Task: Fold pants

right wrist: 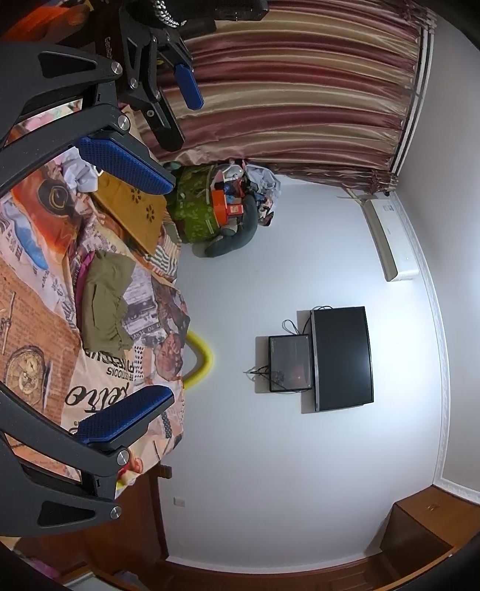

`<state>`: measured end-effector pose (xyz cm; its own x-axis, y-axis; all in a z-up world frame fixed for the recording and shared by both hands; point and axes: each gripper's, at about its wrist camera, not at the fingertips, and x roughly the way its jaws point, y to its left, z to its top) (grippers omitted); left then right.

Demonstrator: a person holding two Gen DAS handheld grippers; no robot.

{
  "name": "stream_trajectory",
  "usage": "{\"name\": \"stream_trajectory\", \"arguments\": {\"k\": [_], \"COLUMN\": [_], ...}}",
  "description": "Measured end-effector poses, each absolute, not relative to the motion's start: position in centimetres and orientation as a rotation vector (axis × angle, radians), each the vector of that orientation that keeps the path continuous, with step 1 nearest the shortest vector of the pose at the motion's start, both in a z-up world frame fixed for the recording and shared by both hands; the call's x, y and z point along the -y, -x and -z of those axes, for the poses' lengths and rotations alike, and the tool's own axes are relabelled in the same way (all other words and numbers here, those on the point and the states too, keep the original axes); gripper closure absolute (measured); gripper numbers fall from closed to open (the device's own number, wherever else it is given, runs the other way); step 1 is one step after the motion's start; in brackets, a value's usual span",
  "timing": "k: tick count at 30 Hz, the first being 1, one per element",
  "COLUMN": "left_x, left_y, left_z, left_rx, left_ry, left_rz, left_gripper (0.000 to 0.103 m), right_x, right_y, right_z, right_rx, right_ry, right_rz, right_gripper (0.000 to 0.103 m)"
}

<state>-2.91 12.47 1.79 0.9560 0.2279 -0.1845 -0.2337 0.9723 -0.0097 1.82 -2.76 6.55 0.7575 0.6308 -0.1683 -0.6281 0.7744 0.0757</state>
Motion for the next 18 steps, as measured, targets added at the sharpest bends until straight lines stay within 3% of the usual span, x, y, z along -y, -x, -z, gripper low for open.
{"name": "stream_trajectory", "arguments": {"k": [18], "left_x": [-12.92], "left_y": [2.36], "left_z": [-1.47], "left_rx": [-0.200], "left_ry": [0.060], "left_rz": [-0.225], "left_gripper": [0.000], "right_x": [2.77], "right_y": [-2.01], "right_z": [-6.49], "right_rx": [-0.196], "right_ry": [-0.011], "right_rz": [-0.685], "right_gripper": [0.000]}}
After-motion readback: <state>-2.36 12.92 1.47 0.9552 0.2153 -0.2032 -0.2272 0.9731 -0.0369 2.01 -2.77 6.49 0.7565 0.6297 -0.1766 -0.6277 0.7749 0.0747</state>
